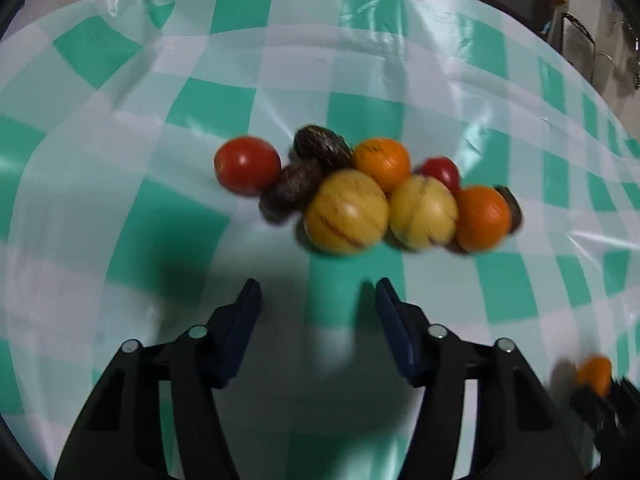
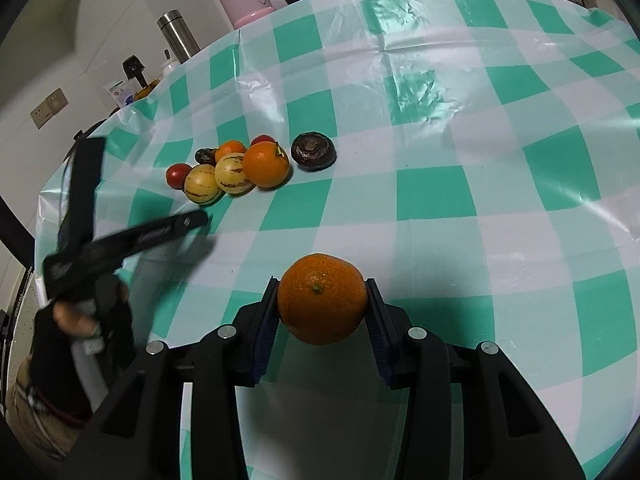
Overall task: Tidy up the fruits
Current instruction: 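Grasp a mandarin with the right tool while the left tool grasps a striped pepino melon, then carry the mandarin and pepino melon over the white box and lower them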
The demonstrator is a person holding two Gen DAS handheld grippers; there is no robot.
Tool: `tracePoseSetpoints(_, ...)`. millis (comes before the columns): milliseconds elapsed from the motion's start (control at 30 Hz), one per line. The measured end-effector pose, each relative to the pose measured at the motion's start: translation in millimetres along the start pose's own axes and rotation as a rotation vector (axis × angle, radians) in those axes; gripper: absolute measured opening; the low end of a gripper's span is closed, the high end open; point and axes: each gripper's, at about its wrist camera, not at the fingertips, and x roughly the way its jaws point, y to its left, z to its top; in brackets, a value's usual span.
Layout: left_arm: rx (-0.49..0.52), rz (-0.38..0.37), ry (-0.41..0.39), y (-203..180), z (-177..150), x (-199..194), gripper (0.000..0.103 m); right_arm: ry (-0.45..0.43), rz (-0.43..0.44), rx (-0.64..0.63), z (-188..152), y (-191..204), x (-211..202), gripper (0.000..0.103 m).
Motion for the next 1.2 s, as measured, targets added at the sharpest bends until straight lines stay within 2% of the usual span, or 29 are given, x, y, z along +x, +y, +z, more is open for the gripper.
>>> tracePoseSetpoints(167, 0.019, -0.01, -0.009, -12, 12, 10, 0.055, 0.01, 0.003, 0.014, 1, -2, 3, 0.042)
tracePoseSetpoints(367, -0.019, -0.002, -0.015, -11, 25, 19, 0.054, 0.014, 0.002, 0.021, 1, -3, 4, 0.042)
tracePoseSetpoints(433, -0.019, -0.027, -0.019, -12, 26, 20, 0.045, 0.014, 0.003, 0.023, 1, -3, 4, 0.042)
tracePoseSetpoints(600, -0.049, -0.086, -0.025, -1, 4, 0, 0.042, 0.012, -0.003, 0.02, 2, -4, 5, 0.042)
tracePoseSetpoints(833, -0.113, -0.132, -0.152, 19, -49, -63, 0.042, -0.003, -0.036, -0.004, 2, -1, 3, 0.042)
tracePoseSetpoints(933, -0.133, -0.168, -0.178, 22, -59, -77, 0.042, -0.013, -0.071, -0.028, 2, 3, 1, 0.042)
tracePoseSetpoints(1000, -0.124, -0.16, -0.209, 14, -60, -82, 0.042, -0.02, -0.086, -0.044, 1, 6, 0, 0.042)
tracePoseSetpoints(1200, -0.116, -0.17, -0.203, 13, -79, -94, 0.042, -0.033, -0.114, -0.046, 1, 6, -3, 0.042)
